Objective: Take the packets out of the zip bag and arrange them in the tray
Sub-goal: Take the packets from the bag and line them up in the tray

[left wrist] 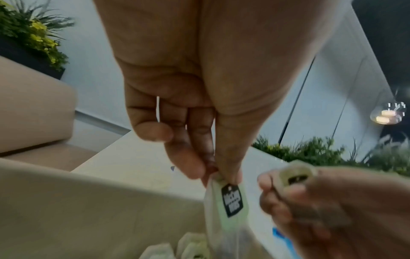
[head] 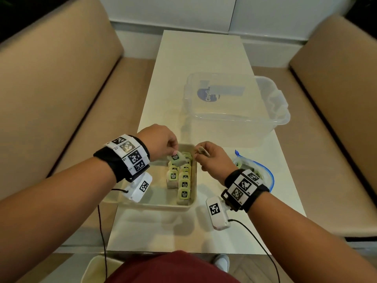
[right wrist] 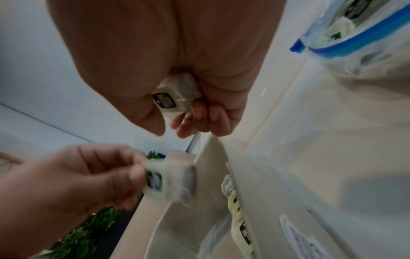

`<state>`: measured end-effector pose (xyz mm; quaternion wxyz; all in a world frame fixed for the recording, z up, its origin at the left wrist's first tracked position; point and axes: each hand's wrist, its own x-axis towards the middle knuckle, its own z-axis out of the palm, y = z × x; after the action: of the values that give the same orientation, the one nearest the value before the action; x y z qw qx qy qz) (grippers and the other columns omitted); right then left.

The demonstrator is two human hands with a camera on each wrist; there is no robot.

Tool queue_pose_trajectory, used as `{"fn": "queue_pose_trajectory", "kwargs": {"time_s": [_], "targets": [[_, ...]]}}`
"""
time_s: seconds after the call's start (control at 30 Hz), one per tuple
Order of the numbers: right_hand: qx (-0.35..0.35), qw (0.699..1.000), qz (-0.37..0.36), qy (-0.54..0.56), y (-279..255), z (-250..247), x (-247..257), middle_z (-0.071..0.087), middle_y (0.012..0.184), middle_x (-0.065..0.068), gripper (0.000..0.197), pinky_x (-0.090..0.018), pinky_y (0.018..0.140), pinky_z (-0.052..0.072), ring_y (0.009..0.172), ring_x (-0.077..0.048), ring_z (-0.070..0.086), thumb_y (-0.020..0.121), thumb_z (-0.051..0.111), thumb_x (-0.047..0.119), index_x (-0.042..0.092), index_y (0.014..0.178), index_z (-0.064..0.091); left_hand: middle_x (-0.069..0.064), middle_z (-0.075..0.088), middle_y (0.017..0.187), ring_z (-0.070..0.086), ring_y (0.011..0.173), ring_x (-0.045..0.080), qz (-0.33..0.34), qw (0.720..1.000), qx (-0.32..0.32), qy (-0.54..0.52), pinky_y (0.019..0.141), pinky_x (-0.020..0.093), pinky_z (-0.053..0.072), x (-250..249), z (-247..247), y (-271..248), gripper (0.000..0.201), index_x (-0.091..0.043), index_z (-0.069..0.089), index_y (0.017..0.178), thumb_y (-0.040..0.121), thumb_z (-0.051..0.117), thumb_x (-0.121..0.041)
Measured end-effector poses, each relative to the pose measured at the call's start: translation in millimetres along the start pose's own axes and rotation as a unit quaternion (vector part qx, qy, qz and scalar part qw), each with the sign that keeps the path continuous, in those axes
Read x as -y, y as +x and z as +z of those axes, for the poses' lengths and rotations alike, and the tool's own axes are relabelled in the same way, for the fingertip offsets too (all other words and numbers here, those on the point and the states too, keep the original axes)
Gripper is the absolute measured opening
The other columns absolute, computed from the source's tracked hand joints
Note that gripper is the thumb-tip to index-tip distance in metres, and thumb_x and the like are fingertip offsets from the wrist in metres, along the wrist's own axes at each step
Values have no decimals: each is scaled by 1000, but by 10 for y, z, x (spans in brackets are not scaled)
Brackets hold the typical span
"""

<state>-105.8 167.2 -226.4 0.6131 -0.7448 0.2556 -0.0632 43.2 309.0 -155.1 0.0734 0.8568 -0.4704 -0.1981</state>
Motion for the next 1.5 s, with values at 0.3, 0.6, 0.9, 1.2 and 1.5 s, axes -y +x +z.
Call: {"fn": "queue_pose_trajectory", "kwargs": {"time_s": [0.3, 0.6, 0.9, 1.2, 1.5], "targets": [[-12, 998, 24, 63, -114, -109, 32, 63, 78, -14, 4, -39, 61, 49, 62, -20, 56, 91, 60, 7, 5, 87, 60, -12, 69, 72, 59, 57, 4, 19, 941, 289, 174, 56, 19, 47, -47, 626, 271, 9, -21, 77, 88, 80, 77, -25], [-38, 999, -2, 26, -228, -181, -24, 65, 69, -3, 10, -37, 58, 54, 61, -30, 66, 97, 62, 16, 15, 87, 65, -3, 64, 76, 58, 70, 18, 5, 949, 224, 220, 71, 30, 52, -135, 714, 517, 18, -23, 61, 67, 80, 72, -27], [-21, 998, 17, 50, -169, -144, -64, 67, 81, -9, 15, -43, 74, 62, 79, -33, 74, 93, 65, 6, -5, 100, 60, -9, 70, 90, 65, 82, 14, 23, 974, 190, 119, 81, 32, 55, -138, 427, 440, 35, -24, 68, 96, 70, 82, -44], [8, 999, -11, 34, -18, 87, -33, 71, 88, -14, 16, -44, 67, 59, 73, -25, 67, 84, 76, 11, 9, 94, 63, -16, 58, 71, 60, 77, 9, 46, 999, -6, -4, 64, 20, 38, -359, -88, 104, 6, -27, 68, 83, 84, 72, -32], [16, 997, -26, 77, 24, 257, 82, 72, 77, -6, 33, -42, 70, 61, 69, -22, 69, 75, 80, -2, 10, 98, 59, -8, 68, 92, 63, 87, 13, -22, 999, -21, 12, 73, 27, 47, -258, -78, -5, 17, -26, 70, 96, 84, 70, -37]]}}
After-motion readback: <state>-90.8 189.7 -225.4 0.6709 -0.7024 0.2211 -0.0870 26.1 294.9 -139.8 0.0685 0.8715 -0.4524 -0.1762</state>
